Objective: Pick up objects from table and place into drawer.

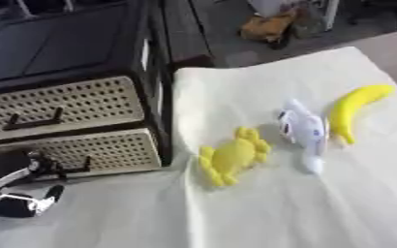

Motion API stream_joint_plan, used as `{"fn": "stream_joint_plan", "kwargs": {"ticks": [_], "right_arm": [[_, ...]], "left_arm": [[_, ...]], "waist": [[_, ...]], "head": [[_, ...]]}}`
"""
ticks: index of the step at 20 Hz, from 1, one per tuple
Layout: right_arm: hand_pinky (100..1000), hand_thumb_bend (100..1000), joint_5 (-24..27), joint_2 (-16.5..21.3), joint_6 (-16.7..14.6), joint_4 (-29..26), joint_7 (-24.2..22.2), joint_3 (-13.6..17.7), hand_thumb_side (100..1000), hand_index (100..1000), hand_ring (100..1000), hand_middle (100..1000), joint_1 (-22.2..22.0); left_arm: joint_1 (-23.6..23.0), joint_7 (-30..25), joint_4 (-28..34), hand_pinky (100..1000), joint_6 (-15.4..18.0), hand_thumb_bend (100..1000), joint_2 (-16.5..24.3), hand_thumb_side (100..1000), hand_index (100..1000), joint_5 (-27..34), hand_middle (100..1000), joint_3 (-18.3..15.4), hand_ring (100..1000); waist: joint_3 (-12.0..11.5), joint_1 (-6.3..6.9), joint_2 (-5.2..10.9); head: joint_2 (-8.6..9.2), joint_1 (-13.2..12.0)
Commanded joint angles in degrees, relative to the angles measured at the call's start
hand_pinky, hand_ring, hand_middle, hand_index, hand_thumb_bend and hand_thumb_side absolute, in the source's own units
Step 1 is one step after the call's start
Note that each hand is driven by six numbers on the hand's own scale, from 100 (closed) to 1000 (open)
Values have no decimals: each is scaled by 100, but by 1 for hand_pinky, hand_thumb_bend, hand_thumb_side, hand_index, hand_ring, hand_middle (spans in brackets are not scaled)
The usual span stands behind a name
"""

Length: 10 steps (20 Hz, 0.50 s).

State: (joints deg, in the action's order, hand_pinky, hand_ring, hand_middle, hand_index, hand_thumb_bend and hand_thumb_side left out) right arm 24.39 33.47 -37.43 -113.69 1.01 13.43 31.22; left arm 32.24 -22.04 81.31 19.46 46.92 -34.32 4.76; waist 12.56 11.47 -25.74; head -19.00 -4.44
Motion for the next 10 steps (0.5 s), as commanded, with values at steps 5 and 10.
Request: {"fn": "stream_joint_plan", "kwargs": {"ticks": [5,10], "right_arm": [[748,100,36,81,-19,-90,56,52,1000,914,871,774,39],[748,100,58,60,-13,-90,26,38,1000,914,870,774,66]], "left_arm": [[-14,-284,223,100,-52,100,243,327,754,129,100,64,100],[80,-538,171,100,-235,100,171,329,735,475,100,124,100]], "waist": [[-33,-96,162],[13,-96,143]], "head": [[30,-50],[69,-101]]}}
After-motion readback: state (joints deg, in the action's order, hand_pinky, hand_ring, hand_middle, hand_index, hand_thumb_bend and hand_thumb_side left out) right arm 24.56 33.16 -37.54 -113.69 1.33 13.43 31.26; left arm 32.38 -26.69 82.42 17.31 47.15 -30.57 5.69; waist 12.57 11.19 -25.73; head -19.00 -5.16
